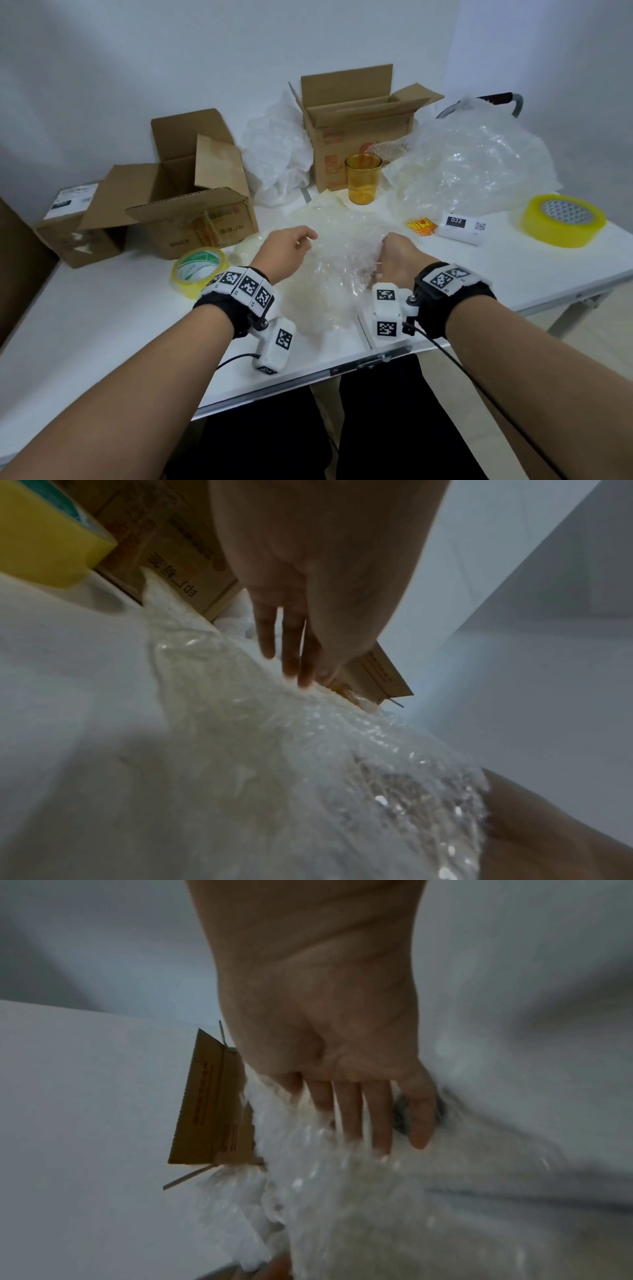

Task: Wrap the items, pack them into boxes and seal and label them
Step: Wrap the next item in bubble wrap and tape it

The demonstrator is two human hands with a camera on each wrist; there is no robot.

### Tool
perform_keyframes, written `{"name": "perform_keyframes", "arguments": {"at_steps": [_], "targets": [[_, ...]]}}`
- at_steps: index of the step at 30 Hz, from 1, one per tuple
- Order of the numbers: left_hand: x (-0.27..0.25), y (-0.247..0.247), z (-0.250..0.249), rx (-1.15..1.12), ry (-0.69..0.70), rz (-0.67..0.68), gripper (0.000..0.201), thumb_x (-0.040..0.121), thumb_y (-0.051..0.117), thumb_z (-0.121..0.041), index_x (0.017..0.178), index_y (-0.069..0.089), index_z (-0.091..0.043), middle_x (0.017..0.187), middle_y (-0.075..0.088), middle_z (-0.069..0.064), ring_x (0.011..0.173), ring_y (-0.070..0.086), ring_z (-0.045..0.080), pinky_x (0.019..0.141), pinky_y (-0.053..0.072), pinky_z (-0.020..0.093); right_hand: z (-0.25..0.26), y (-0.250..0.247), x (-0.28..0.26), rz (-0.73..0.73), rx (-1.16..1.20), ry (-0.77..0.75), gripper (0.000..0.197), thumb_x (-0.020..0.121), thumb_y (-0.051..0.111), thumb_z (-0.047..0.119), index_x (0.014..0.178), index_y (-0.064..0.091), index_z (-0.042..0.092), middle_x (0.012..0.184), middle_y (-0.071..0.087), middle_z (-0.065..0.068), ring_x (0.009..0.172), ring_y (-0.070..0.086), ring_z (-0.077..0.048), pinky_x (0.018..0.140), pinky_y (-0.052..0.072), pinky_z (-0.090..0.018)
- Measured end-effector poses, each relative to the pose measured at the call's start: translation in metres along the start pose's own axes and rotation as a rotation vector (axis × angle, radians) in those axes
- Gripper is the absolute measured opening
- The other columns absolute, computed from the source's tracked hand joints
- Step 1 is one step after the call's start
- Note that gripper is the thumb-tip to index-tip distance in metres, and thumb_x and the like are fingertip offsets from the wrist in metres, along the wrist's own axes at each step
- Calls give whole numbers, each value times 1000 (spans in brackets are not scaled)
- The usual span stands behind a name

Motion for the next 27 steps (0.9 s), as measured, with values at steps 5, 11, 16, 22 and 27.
{"name": "perform_keyframes", "arguments": {"at_steps": [5,11,16,22,27], "targets": [[22,0,28,235,-76,116,42,101,48,-20,142,48,-28,154,33,6,139,35,28,115,27,37,7,-7,-20,226,-305,107,26,92,35,-3,93,60,0,90,68,-14,69,64,-25,84,53,-42],[20,11,36,350,-152,270,45,101,44,-37,145,40,-40,158,22,7,139,36,29,115,31,40,18,5,-25,537,-268,156,60,78,68,54,119,60,10,105,68,-3,92,65,-27,96,47,-56],[9,2,17,388,-218,382,42,102,42,-39,144,43,-34,136,34,12,80,66,20,75,55,28,44,-4,5,57,-426,-76,61,86,63,54,126,55,9,129,62,-9,109,63,-24,104,44,-48],[12,-15,3,355,-140,303,30,101,48,-27,127,62,-24,129,58,5,114,57,23,92,44,27,60,-12,14,-378,-504,-405,64,92,63,35,142,39,5,143,46,-15,129,46,-31,105,40,-42],[21,-19,39,-51,-414,11,48,96,59,-25,142,43,-23,147,30,10,131,40,33,102,39,37,26,-32,28,-511,-656,-220,89,85,66,53,145,30,-1,146,38,-19,128,45,-36,101,43,-41]]}}
Point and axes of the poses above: each hand's wrist, its own x-axis towards the middle knuckle, its own y-axis out of the palm, z = x × y, the point moved 4 cm from there along x, towards the middle knuckle
